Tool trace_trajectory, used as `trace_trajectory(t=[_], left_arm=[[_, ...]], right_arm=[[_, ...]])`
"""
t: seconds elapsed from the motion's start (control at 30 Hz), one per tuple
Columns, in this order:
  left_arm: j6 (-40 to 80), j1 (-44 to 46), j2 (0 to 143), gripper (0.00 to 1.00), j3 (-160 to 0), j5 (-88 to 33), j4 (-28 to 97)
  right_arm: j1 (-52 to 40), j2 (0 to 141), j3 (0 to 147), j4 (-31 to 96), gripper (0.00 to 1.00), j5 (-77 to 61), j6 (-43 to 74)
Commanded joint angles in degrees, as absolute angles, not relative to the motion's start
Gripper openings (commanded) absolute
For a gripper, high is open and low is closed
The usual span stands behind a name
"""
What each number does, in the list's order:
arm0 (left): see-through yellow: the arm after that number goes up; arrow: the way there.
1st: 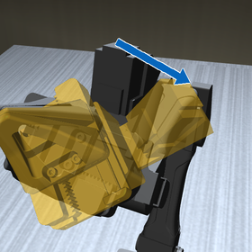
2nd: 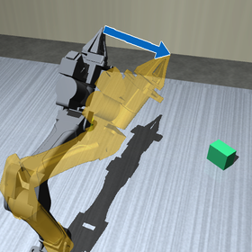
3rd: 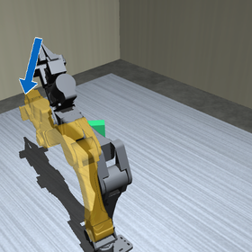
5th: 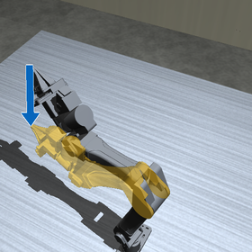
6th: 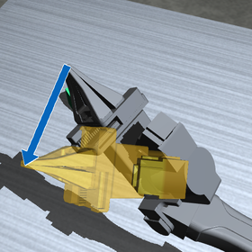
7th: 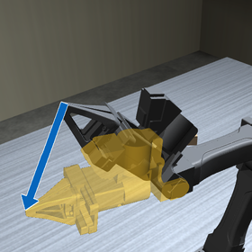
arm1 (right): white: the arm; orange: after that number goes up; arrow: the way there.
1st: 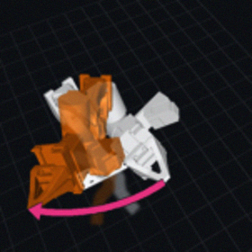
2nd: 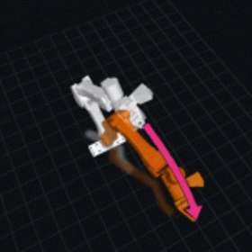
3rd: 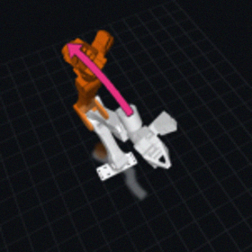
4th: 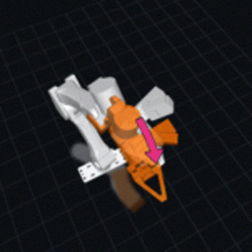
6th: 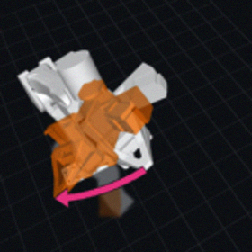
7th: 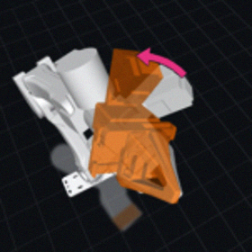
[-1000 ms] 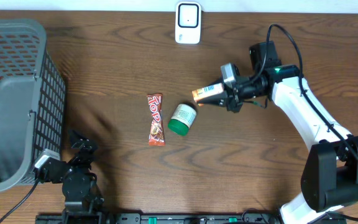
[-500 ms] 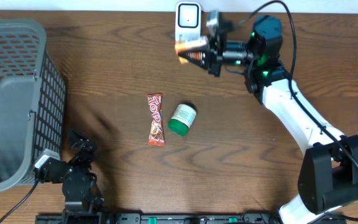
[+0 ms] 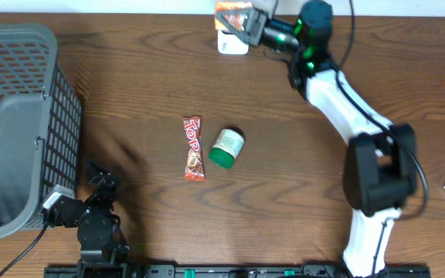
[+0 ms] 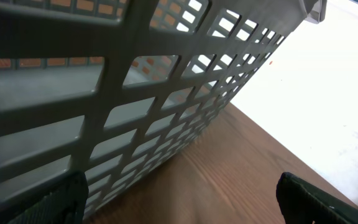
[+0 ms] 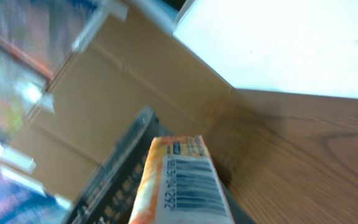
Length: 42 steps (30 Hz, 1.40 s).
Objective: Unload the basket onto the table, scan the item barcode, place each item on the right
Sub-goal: 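Hold the orange box barcode against the scanner with the right gripper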
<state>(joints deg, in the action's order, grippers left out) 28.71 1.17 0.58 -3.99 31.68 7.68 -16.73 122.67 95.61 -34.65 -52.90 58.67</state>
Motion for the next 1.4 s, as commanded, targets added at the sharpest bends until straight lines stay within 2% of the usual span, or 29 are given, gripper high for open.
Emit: trace_trajectory(t=[0.0, 0.17, 0.37, 1.03, 1.2, 1.37], left_arm=[[28.6, 1.0, 0.2, 0.97, -3.0, 32.6, 9.0], [28.6, 1.0, 0.2, 0.97, -3.0, 32.6, 9.0], [28.6, 1.0, 0.2, 0.97, -3.0, 32.6, 9.0], [28.6, 1.0, 0.2, 0.97, -3.0, 32.6, 9.0], [28.6, 1.0, 0.2, 0.97, -3.0, 32.6, 9.0], [28.6, 1.0, 0.2, 0.97, -3.0, 32.6, 9.0]], right_arm=[[-15.5, 128.9, 104.5, -34.9, 0.01, -52.1, 74.4], [-13.9, 138.5, 112.9, -34.9, 0.01, -50.9, 90.3], [-13.4, 146.1, 114.1, -33.5, 0.01, -50.8, 111.3], [-17.1, 148.3, 114.3, -33.9, 0.01, -46.3, 110.1], [-17.5, 148.3, 114.3, -33.8, 0.02, -43.7, 117.0], [-17.9, 148.3, 114.3, -33.2, 0.01, -37.0, 117.5]])
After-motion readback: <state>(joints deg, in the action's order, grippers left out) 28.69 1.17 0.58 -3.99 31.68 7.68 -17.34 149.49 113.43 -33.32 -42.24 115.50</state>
